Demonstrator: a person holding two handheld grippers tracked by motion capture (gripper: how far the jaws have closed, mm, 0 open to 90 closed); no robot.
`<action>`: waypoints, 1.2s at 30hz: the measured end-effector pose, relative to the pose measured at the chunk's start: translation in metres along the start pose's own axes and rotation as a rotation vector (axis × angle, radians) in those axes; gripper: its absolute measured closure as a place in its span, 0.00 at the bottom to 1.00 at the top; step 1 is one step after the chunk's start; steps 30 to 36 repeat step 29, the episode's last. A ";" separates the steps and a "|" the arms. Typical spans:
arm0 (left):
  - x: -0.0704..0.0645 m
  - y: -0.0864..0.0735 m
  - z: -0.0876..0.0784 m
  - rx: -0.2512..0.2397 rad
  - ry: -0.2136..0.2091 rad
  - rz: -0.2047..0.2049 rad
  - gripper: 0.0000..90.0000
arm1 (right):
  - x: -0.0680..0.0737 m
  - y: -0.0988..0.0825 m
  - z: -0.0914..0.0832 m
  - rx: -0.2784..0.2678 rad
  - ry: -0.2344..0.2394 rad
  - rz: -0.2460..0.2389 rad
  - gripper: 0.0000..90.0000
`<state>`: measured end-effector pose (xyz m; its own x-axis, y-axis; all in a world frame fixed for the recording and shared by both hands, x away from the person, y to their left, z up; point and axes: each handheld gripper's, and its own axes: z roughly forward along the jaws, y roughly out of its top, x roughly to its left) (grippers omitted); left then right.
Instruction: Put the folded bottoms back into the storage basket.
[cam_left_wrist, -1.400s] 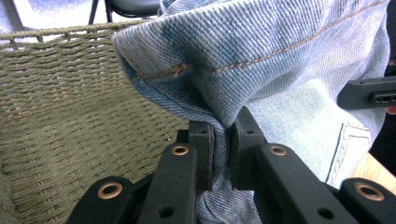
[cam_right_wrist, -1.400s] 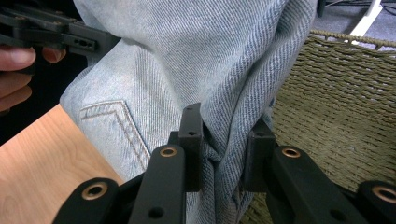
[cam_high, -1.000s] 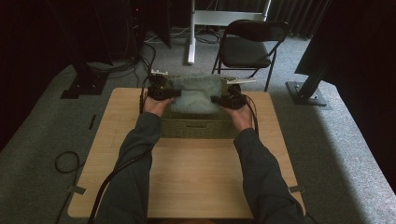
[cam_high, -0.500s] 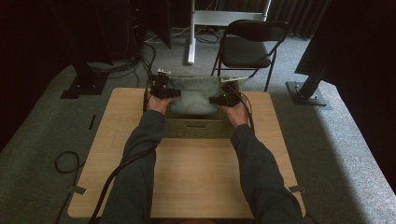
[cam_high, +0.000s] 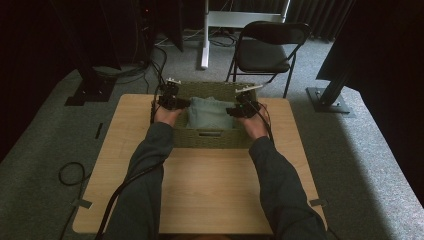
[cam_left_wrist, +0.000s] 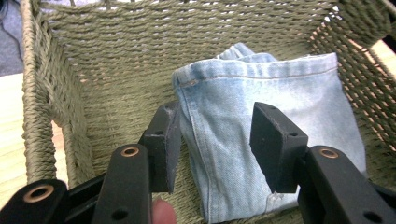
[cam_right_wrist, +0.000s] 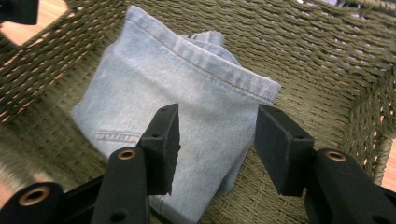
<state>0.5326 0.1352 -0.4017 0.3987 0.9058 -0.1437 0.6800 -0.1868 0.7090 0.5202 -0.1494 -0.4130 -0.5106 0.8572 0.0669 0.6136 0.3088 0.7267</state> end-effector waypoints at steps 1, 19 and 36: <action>-0.001 0.000 -0.002 -0.003 -0.001 0.011 0.60 | 0.000 -0.001 -0.003 -0.006 0.004 -0.008 0.55; -0.013 -0.022 -0.039 -0.101 -0.048 0.090 0.57 | -0.001 -0.020 -0.036 -0.057 0.025 -0.062 0.52; -0.014 -0.025 -0.049 -0.125 -0.056 0.096 0.57 | 0.003 -0.027 -0.044 -0.078 0.031 -0.081 0.51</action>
